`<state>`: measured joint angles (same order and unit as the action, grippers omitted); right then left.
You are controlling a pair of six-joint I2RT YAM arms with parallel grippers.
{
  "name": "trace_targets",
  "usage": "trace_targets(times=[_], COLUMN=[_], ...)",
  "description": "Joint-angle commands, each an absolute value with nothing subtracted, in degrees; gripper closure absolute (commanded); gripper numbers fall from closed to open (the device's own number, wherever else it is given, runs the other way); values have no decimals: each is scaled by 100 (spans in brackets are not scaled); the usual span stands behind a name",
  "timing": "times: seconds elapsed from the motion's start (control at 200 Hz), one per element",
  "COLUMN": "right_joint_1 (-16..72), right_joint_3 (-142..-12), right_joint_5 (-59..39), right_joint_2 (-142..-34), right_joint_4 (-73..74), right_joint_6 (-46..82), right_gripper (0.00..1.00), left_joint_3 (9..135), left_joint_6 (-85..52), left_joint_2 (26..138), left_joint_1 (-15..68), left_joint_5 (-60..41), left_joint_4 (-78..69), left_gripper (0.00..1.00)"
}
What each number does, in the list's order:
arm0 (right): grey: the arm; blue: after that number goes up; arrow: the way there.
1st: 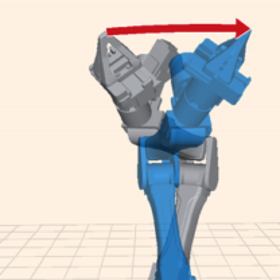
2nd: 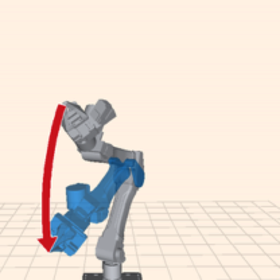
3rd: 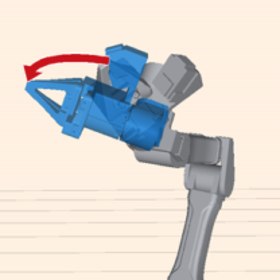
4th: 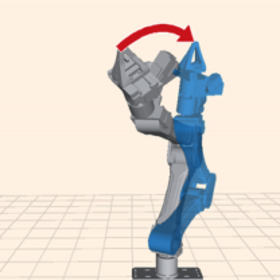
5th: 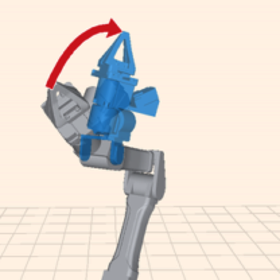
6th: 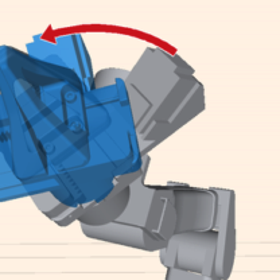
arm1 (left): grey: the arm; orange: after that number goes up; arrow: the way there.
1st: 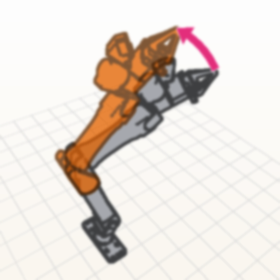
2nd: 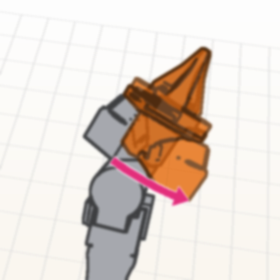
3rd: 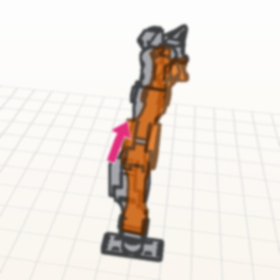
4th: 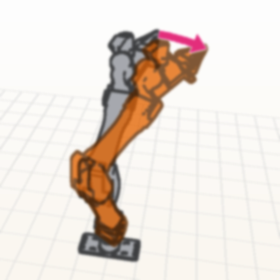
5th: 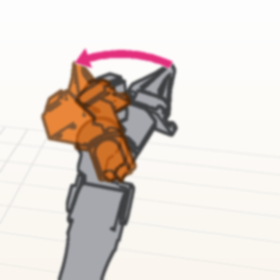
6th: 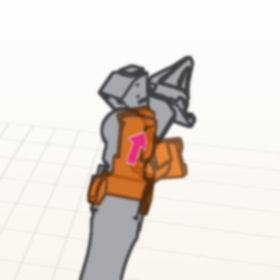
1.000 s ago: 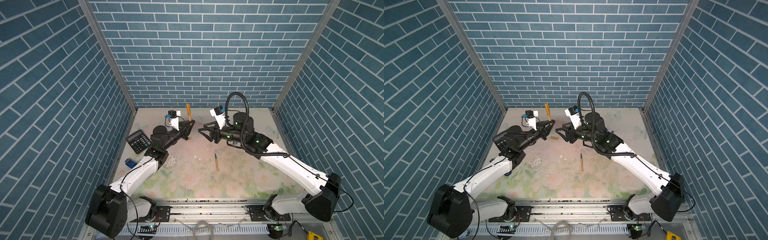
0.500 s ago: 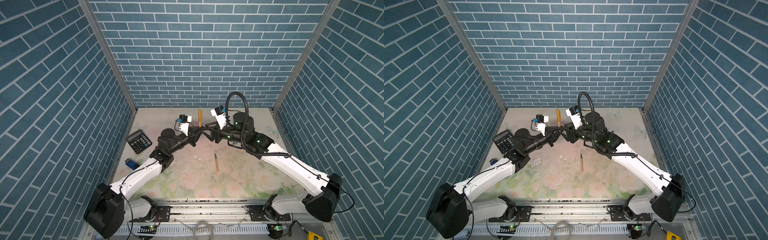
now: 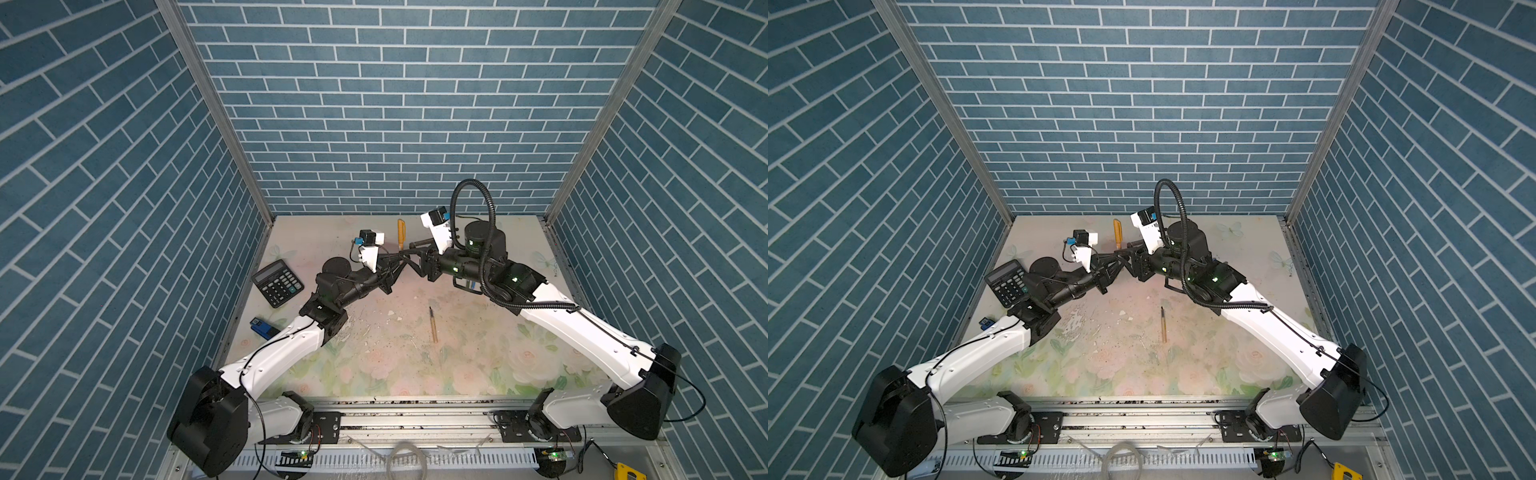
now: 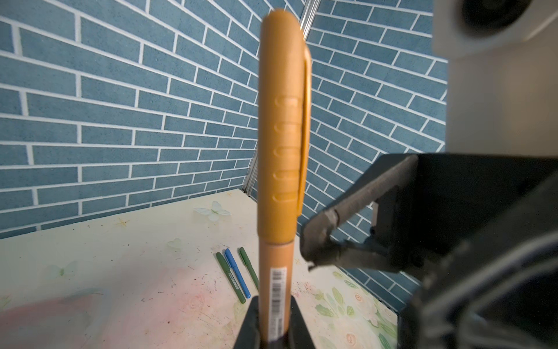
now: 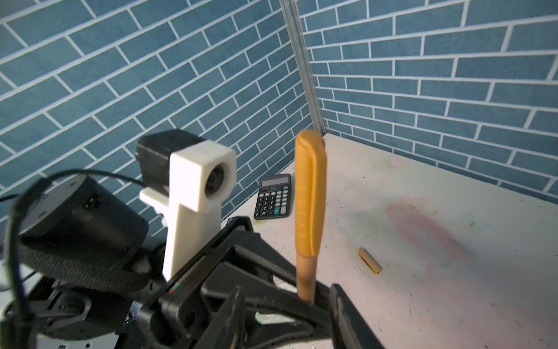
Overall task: Insert the pens into the pen caps
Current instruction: 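Grasp the capped orange pen with the right gripper beside the left gripper, then open the left gripper and carry the capped pen away with the right gripper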
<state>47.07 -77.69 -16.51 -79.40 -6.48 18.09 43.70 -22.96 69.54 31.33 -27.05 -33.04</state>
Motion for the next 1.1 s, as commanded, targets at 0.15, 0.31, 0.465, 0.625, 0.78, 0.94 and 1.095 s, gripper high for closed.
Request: trace_targets(times=[0.15, 0.31, 0.465, 0.625, 0.78, 0.94, 1.095], right_joint_1=[4687, 4685, 4686, 4677, 4568, 4208, 3485], right_joint_3=[-8331, -8380, -8346, -8372, -8721, -9110, -9385], right_joint_5=[-1626, -1772, -1867, -1751, -1476, -1132, -917], right_joint_2=[-8451, -8590, -8560, -8534, -8490, -8470, -8902], right_joint_4=[-579, -532, -466, -428, -757, -1113, -2015], right_joint_6=[1857, 1960, 1987, 1938, 1767, 1721, 1926], right_gripper=[65, 78, 95, 98, 98, 98, 99], left_joint_3=[4518, 4515, 4501, 4575, 4445, 4283, 4439], left_joint_6=[-2199, -2176, -2198, -2278, -2440, -2616, -2725], left_joint_2=[6876, 6855, 6868, 6893, 6786, 6654, 6614], left_joint_1=[3155, 3155, 3160, 3160, 3126, 3065, 2921], left_joint_5=[-2761, -2749, -2738, -2557, -2006, -1552, -1310], left_joint_4=[-3336, -3333, -3340, -3060, -2982, -3120, -2622], left_gripper=[100, 100, 96, 36, 0, 0, 0])
